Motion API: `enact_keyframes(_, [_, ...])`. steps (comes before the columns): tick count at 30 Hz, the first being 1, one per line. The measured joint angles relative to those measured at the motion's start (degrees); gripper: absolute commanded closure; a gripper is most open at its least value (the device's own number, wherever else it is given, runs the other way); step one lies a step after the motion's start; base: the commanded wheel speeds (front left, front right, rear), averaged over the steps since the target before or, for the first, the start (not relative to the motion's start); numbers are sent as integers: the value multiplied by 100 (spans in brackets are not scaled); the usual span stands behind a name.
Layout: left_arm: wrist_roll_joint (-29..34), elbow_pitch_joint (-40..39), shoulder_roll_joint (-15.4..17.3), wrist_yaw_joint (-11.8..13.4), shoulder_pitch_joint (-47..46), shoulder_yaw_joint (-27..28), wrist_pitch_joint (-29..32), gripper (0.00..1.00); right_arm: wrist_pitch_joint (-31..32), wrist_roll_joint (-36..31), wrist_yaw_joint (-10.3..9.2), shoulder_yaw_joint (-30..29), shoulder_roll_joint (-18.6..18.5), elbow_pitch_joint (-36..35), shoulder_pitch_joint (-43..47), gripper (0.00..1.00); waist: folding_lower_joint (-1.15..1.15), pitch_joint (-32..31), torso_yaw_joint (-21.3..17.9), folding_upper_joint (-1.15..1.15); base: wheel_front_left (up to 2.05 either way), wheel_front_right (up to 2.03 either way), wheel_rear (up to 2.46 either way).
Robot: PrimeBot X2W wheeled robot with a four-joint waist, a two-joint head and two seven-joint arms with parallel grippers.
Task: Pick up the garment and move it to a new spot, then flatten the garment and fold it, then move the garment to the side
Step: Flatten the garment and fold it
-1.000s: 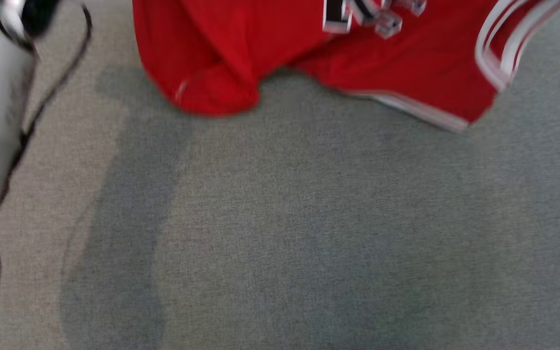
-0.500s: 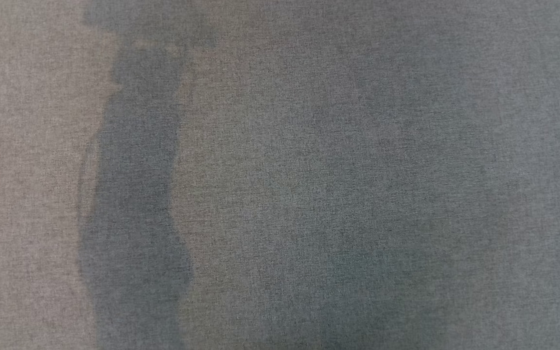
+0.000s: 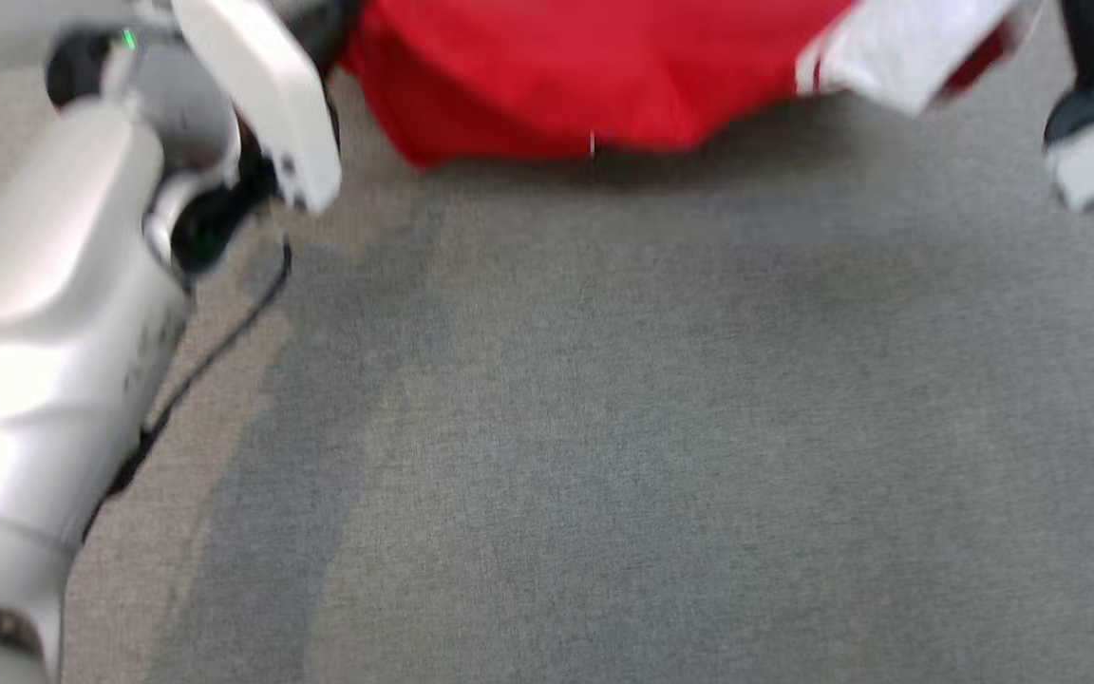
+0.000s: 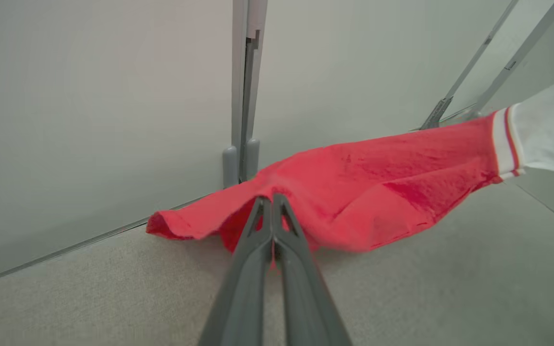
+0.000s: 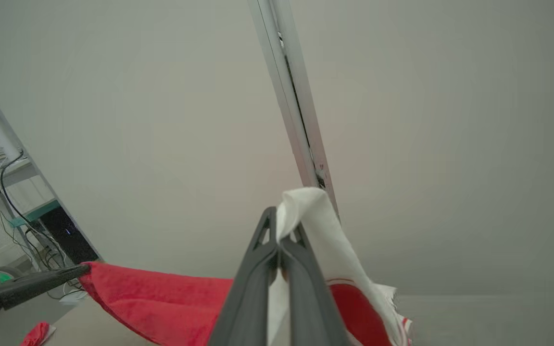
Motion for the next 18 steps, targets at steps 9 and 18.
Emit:
enact_keyframes(9, [-901,-1818,954,70,2105,-543,886,100,1016,571,0,9,-1044,-1159,2438,100,0,-936,-55,0,0,0,0])
enact_keyframes(18, [-1284,-3924,1957,748,3722,-890,1585,100,2417,1054,0,-584,-2390,-2323,4690,100,0,-1386,-146,0,0,0,0])
